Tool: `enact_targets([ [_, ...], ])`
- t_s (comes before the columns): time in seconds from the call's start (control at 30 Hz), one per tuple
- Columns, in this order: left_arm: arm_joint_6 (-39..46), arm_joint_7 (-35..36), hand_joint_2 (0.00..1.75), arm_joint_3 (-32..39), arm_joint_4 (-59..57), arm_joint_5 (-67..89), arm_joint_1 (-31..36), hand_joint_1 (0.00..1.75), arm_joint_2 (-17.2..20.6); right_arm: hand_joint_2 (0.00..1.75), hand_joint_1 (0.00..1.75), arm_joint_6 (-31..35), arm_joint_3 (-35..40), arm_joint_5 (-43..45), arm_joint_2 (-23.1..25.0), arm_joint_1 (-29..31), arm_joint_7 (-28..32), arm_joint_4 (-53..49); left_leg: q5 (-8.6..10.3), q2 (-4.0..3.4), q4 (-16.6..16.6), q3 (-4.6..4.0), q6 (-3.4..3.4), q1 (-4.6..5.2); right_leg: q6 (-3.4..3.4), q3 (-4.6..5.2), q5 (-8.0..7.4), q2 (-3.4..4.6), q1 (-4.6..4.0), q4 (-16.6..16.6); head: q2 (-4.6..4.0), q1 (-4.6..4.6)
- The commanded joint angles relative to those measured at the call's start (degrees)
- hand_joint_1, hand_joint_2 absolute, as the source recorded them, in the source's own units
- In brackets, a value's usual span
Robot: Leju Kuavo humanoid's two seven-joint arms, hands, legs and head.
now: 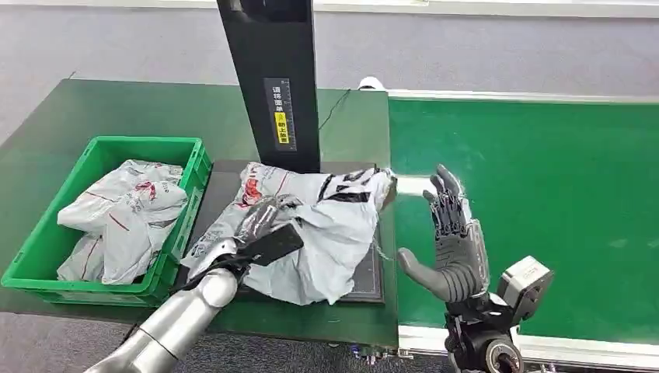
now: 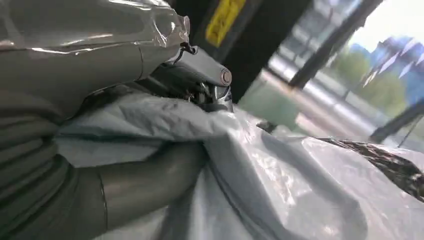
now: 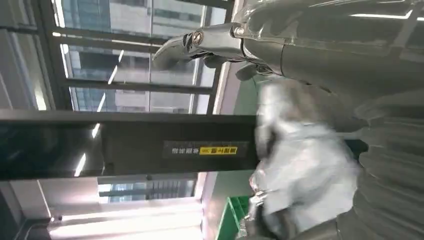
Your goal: Moved the parcel from conveyor to table for the left to box.
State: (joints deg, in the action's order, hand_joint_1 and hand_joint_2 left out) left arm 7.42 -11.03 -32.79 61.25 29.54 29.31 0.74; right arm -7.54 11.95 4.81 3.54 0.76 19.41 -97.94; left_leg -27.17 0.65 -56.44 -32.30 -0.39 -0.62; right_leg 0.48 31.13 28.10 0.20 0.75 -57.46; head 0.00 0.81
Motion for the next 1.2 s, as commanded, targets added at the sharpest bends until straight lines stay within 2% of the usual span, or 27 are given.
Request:
enact_targets([
  [0.03,5.2,-5.2,1.75,6.6,15.2,-7.2,-5.6,1.75,1.6,1.75,0.0,1.7,2.1,0.7,-1.9,-0.2,0.4,0.8,-0.02,-0.21,0.0,0.0,0.01,-0.02,-0.04,0.05,-0.05,0.14,-0.03,0.0,0.0,0.0],
  [0.13,7.4,-10.7,1.75,9.8,25.3,-16.0,-9.5,1.75,2.4,1.75,0.0,2.6,2.5,1.0,-2.4,-0.8,0.9,0.6,-0.03,-0.21,0.0,-0.03,0.02,-0.02,-0.03,0.07,-0.04,0.14,-0.03,0.0,0.0,-0.02],
  [0.23,6.8,-12.1,1.75,11.7,32.2,-21.5,-11.8,1.75,3.0,1.75,0.0,3.1,2.4,1.1,-2.5,-1.0,1.0,0.6,-0.05,-0.26,0.0,-0.05,0.01,-0.04,-0.04,0.1,-0.04,0.2,-0.05,0.0,0.0,-0.02],
  [0.4,4.4,-13.7,1.75,15.5,42.8,-29.7,-14.8,1.75,3.8,1.75,0.0,3.6,2.1,1.2,-2.7,-1.9,1.2,0.5,-0.06,-0.26,0.0,-0.07,0.0,-0.04,-0.04,0.12,-0.02,0.2,-0.05,0.0,0.0,0.0],
  [0.43,3.1,-15.7,1.75,17.3,45.7,-34.0,-15.7,1.75,3.9,1.75,0.0,3.7,1.8,1.2,-2.7,-2.3,1.3,0.5,-0.06,-0.21,0.0,-0.07,0.0,-0.03,-0.03,0.12,-0.02,0.18,-0.04,0.0,0.0,-0.02],
  [0.57,-2.1,-16.1,1.75,22.3,53.9,-43.1,-17.2,1.75,3.5,1.75,0.0,3.4,0.9,1.2,-2.2,-3.0,1.7,0.8,-0.05,-0.29,0.0,-0.09,0.0,-0.04,-0.04,0.14,-0.03,0.22,-0.06,0.0,0.0,-0.02],
  [0.77,-7.1,-15.1,1.75,27.5,59.4,-57.3,-16.4,1.75,1.2,1.75,0.0,3.1,-0.2,1.1,-2.0,-3.5,2.0,1.2,-0.02,-0.19,0.0,-0.11,0.02,-0.06,-0.04,0.13,-0.04,0.09,-0.08,0.0,0.0,-0.04],
  [0.9,-8.2,-14.8,1.75,29.8,62.1,-60.9,-17.6,1.75,0.4,1.75,0.0,2.5,-0.7,1.1,-1.7,-4.4,2.2,1.3,-0.02,-0.18,0.0,-0.05,0.01,-0.04,-0.03,0.07,-0.03,0.09,-0.05,0.1,0.0,-0.02],
  [1.03,-5.2,-16.8,1.75,35.0,64.4,-61.6,-19.5,1.75,-1.5,1.75,0.0,1.7,-0.5,0.5,-1.6,-3.9,2.5,2.8,-0.02,-0.14,0.0,-0.01,0.01,-0.02,-0.02,0.03,-0.01,0.08,-0.03,0.1,0.0,-0.02],
  [1.2,-1.4,-17.1,1.75,39.6,62.7,-59.8,-19.4,1.75,-1.0,1.75,0.0,1.3,-0.3,0.3,-1.2,-3.0,2.7,3.9,-0.01,-0.21,0.1,0.03,0.0,-0.02,-0.04,0.03,-0.04,0.14,-0.03,0.1,0.0,-0.02],
])
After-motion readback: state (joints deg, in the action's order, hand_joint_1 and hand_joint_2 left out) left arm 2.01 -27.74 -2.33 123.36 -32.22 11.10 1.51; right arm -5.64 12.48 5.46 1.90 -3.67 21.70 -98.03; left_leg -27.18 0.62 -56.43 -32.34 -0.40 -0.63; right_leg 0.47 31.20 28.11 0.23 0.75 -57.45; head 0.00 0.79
